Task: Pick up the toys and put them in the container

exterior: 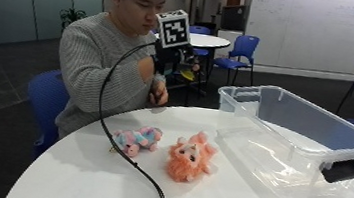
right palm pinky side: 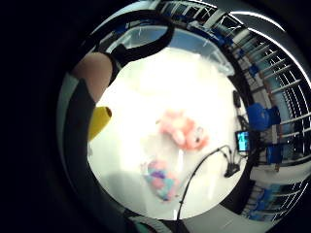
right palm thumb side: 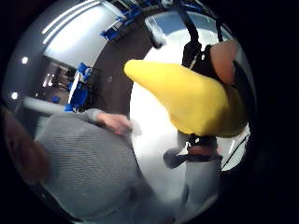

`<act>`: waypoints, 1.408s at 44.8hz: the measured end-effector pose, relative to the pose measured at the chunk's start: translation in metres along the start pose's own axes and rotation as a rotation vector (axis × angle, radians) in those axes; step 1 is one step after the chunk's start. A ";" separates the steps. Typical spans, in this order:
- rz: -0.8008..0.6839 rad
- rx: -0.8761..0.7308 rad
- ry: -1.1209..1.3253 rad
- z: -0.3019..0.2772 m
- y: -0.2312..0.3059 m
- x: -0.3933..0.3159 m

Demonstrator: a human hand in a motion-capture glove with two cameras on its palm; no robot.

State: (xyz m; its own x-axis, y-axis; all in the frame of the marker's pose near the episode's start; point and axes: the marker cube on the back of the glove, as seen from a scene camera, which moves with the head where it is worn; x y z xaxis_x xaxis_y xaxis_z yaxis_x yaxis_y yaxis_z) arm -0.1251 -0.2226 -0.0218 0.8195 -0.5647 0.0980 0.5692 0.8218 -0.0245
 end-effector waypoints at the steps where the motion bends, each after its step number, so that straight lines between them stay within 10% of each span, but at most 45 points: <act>1: 0.009 0.011 -0.008 -0.008 -0.006 0.001; 26: 0.289 -0.175 0.063 0.070 -0.249 0.069; 52: 0.303 -0.266 -0.024 0.087 -0.213 0.078; 63: 0.366 -0.172 0.027 0.014 -0.112 0.106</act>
State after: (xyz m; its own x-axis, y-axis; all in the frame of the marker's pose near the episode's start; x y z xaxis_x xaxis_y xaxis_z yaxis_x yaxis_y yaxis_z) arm -0.1024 -0.3734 0.0049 0.9702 -0.2411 0.0256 0.2408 0.9454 -0.2195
